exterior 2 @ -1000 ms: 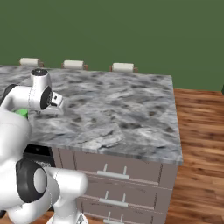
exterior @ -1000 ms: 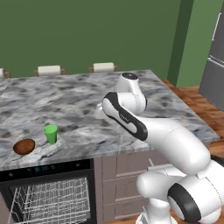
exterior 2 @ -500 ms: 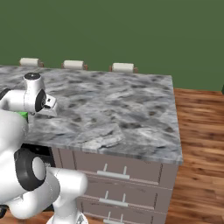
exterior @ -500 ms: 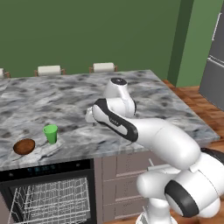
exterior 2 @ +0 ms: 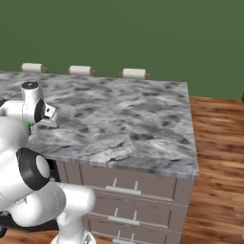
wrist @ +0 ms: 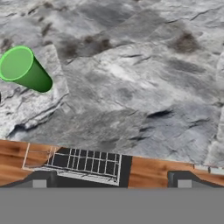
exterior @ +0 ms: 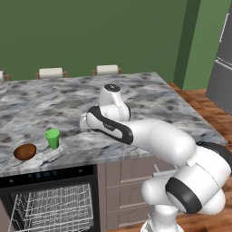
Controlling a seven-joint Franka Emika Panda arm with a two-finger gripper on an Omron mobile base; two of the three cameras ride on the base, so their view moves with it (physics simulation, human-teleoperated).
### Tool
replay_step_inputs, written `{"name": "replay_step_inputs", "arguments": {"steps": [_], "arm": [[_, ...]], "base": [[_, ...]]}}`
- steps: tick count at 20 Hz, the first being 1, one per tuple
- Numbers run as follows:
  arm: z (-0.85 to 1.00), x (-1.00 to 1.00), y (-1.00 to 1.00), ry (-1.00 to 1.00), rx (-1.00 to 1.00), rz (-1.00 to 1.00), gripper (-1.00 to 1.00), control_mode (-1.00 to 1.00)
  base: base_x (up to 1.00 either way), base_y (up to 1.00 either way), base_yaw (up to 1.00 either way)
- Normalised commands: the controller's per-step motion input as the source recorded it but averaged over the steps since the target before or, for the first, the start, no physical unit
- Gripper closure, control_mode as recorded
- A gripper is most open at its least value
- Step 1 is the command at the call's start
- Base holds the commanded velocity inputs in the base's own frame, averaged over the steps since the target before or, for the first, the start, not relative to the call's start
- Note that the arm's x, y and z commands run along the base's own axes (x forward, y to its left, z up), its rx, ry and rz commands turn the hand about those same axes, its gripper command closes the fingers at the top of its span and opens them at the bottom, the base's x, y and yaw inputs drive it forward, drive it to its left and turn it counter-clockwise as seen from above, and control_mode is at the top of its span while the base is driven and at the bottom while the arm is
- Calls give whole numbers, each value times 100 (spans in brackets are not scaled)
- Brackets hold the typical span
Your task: Pick up the cup and bowl from the counter, place them in the dishwasher, and close the dishwasher door.
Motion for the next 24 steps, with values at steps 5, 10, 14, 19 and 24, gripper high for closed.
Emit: {"name": "replay_step_inputs", "arguments": {"steps": [5, 10, 14, 19, 24], "arm": [[-6, 16, 28, 0, 1, 0, -100, -100], [-3, 17, 23, 0, 2, 0, -100, -100], [-4, 15, 23, 0, 2, 0, -100, -100], [-6, 15, 27, 0, 0, 0, -100, -100], [-8, 21, 26, 0, 1, 0, -100, -100]], "base": [[0, 0, 0], [0, 0, 0], [0, 0, 0], [0, 0, 0], [0, 0, 0]]}}
